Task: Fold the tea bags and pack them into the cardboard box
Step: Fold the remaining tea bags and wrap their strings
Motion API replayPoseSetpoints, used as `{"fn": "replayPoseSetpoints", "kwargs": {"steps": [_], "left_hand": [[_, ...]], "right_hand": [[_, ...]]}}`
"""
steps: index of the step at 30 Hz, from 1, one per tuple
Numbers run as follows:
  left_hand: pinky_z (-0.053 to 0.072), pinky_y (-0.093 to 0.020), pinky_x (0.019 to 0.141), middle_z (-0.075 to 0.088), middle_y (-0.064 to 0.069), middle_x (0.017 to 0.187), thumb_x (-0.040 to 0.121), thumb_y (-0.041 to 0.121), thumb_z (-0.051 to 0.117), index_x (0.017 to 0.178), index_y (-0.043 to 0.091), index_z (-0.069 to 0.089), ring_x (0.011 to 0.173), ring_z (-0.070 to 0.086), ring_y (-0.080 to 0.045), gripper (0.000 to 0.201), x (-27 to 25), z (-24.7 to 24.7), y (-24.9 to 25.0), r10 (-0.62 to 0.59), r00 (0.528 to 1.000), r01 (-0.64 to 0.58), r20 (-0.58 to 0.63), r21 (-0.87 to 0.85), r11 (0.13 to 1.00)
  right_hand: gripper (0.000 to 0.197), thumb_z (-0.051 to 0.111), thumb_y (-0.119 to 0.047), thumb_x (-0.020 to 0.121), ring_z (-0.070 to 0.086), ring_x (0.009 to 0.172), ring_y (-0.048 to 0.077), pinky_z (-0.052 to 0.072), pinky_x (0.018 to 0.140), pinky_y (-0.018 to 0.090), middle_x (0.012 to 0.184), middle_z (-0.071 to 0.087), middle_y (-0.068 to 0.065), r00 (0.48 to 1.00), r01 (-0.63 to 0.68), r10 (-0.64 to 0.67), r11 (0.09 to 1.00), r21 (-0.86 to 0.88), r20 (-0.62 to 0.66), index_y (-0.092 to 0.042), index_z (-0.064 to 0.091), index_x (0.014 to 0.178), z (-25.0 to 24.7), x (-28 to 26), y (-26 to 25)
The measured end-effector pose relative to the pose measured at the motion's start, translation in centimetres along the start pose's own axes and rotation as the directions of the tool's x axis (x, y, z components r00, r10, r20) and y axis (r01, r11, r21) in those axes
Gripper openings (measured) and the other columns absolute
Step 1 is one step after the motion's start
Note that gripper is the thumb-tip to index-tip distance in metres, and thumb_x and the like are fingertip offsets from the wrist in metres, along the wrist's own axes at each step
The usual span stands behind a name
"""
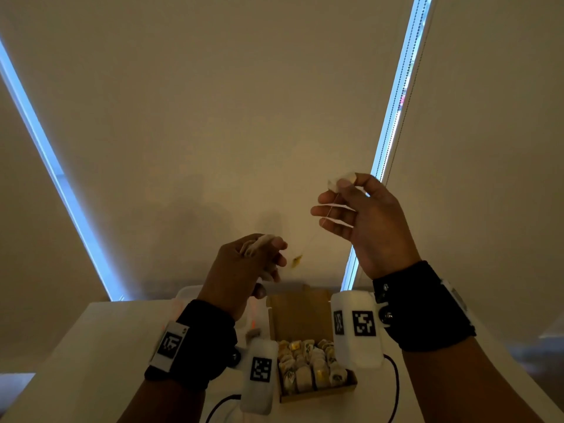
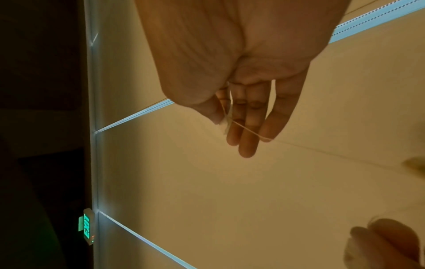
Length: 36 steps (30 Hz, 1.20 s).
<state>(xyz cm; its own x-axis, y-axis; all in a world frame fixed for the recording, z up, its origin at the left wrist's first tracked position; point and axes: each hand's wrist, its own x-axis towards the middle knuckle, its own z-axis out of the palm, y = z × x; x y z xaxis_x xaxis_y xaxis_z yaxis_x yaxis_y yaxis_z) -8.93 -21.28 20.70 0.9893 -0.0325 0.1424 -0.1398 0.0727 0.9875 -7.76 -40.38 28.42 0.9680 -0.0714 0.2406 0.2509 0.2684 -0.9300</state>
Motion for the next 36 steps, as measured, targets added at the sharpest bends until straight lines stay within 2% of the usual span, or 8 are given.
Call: {"fn": "replayPoseSetpoints", "kwargs": {"steps": [6, 15, 18, 20, 23, 27, 31, 36], "left_hand": [[0.032, -0.021, 0.044, 0.062, -0.008, 0.066, 0.1, 0.026, 0.063, 0.094, 0.017, 0.077, 0.052, 0.05, -0.02, 0.018, 0.1, 0.5, 2.2, 0.08, 0.996, -0.083, 0.03, 0.09, 0.993], [0.026, -0.02, 0.046, 0.054, -0.014, 0.072, 0.099, 0.025, 0.063, 0.093, 0.002, 0.073, 0.049, 0.043, -0.018, 0.026, 0.8, -0.2, 2.7, 0.041, 0.991, -0.049, 0.127, 0.059, 0.997], [0.026, -0.018, 0.042, 0.046, -0.023, 0.079, 0.096, 0.031, 0.068, 0.095, -0.012, 0.062, 0.045, 0.04, -0.017, 0.044, 1.1, -0.1, 2.3, 0.022, 0.985, -0.023, 0.171, 0.005, 1.0], [0.025, -0.018, 0.04, 0.046, -0.022, 0.079, 0.097, 0.031, 0.063, 0.09, -0.008, 0.062, 0.047, 0.039, -0.018, 0.039, 1.2, 0.0, 2.2, -0.001, 0.985, 0.003, 0.171, -0.01, 1.0], [0.02, -0.021, 0.042, 0.054, -0.014, 0.072, 0.101, 0.028, 0.054, 0.087, 0.002, 0.064, 0.05, 0.038, -0.019, 0.03, 1.5, 0.3, 2.2, -0.039, 0.984, 0.046, 0.176, -0.039, 0.998], [0.023, -0.019, 0.04, 0.056, -0.009, 0.068, 0.103, 0.025, 0.051, 0.09, 0.009, 0.063, 0.045, 0.039, -0.017, 0.025, 2.0, 0.3, 2.3, -0.1, 0.988, 0.117, 0.121, -0.14, 0.983], [0.02, -0.016, 0.037, 0.045, -0.006, 0.053, 0.104, 0.024, 0.048, 0.093, 0.01, 0.063, 0.035, 0.03, -0.014, 0.023, 2.2, 0.0, 2.6, -0.116, 0.988, 0.135, 0.1, -0.212, 0.968], [0.015, -0.014, 0.037, 0.037, -0.001, 0.044, 0.103, 0.021, 0.046, 0.097, 0.01, 0.068, 0.03, 0.024, -0.011, 0.025, 2.1, -0.8, 3.1, -0.138, 0.983, 0.168, 0.119, -0.291, 0.942]], "right_hand": [[0.015, 0.055, -0.018, 0.103, 0.076, 0.094, 0.028, 0.058, 0.085, 0.041, 0.097, 0.077, 0.01, 0.998, -0.024, 0.028, 0.997, -0.079, 0.059, -0.01, 0.062, 0.113, 0.3, -0.3, 1.2], [0.023, 0.046, -0.023, 0.107, 0.075, 0.098, 0.031, 0.058, 0.088, 0.045, 0.102, 0.077, 0.013, 0.979, -0.206, 0.205, 0.971, 0.126, 0.019, -0.006, 0.053, 0.121, -0.2, -0.4, 3.8], [0.036, 0.059, -0.023, 0.1, 0.073, 0.102, 0.034, 0.056, 0.089, 0.045, 0.108, 0.076, 0.015, 0.924, -0.378, 0.361, 0.914, 0.149, 0.13, -0.005, 0.05, 0.129, -0.5, -1.0, 5.0], [0.057, 0.077, -0.025, 0.085, 0.072, 0.104, 0.034, 0.057, 0.089, 0.045, 0.11, 0.075, 0.014, 0.889, -0.429, 0.385, 0.89, 0.158, 0.248, -0.011, 0.048, 0.132, -0.9, -1.4, 5.5], [0.077, 0.084, -0.014, 0.071, 0.071, 0.108, 0.029, 0.058, 0.09, 0.042, 0.119, 0.071, 0.011, 0.871, -0.325, 0.297, 0.946, 0.007, 0.392, -0.021, 0.044, 0.136, -1.4, -1.8, 5.9], [0.041, 0.076, -0.003, 0.085, 0.073, 0.101, 0.017, 0.059, 0.084, 0.029, 0.118, 0.071, 0.001, 0.901, -0.01, 0.145, 0.949, -0.314, 0.41, -0.015, 0.061, 0.121, -1.2, -1.9, 6.3], [0.029, 0.067, -0.002, 0.092, 0.074, 0.086, 0.019, 0.055, 0.068, 0.023, 0.105, 0.075, 0.001, 0.924, 0.054, 0.078, 0.943, -0.33, 0.374, -0.018, 0.065, 0.117, -0.8, -1.6, 6.8], [0.032, 0.065, -0.007, 0.095, 0.071, 0.076, 0.013, 0.052, 0.067, 0.022, 0.091, 0.075, -0.004, 0.921, 0.052, 0.095, 0.931, -0.361, 0.378, -0.028, 0.061, 0.12, -0.8, -1.0, 7.1]]}}
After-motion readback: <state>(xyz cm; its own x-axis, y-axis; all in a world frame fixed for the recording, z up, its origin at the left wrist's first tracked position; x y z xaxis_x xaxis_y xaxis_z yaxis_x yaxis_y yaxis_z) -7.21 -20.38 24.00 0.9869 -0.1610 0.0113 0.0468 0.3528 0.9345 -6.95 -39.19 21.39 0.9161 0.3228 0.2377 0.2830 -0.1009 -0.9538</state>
